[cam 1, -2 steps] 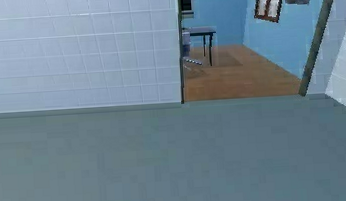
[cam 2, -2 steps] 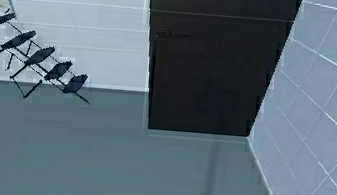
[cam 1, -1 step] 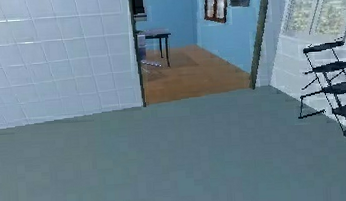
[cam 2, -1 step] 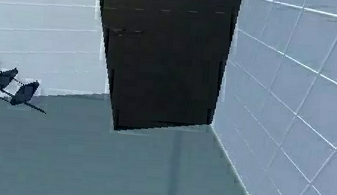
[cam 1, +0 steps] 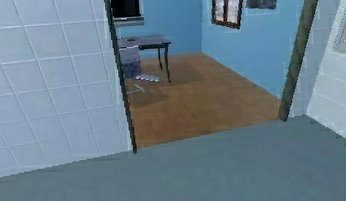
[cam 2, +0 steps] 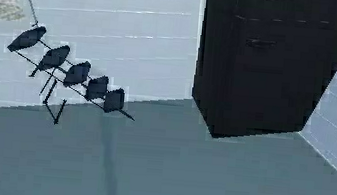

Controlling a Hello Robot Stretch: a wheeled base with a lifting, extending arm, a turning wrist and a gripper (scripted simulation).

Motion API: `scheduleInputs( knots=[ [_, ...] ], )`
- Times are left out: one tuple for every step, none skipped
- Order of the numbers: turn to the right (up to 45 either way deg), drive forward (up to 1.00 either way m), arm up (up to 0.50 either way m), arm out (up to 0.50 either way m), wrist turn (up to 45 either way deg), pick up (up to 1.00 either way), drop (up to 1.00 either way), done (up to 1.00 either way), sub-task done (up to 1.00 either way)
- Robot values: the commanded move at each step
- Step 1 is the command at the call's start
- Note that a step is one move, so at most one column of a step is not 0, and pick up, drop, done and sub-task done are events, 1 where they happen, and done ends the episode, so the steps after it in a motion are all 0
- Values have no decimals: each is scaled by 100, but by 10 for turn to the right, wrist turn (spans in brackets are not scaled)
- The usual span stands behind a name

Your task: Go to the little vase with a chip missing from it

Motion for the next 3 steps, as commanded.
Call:
scheduleInputs(
  knots=[
    [0,100,0,0,0,0,0,0,0],
    [0,55,0,0,0,0,0,0,0],
    [-360,0,0,0,0,0,0,0,0]
  ],
)
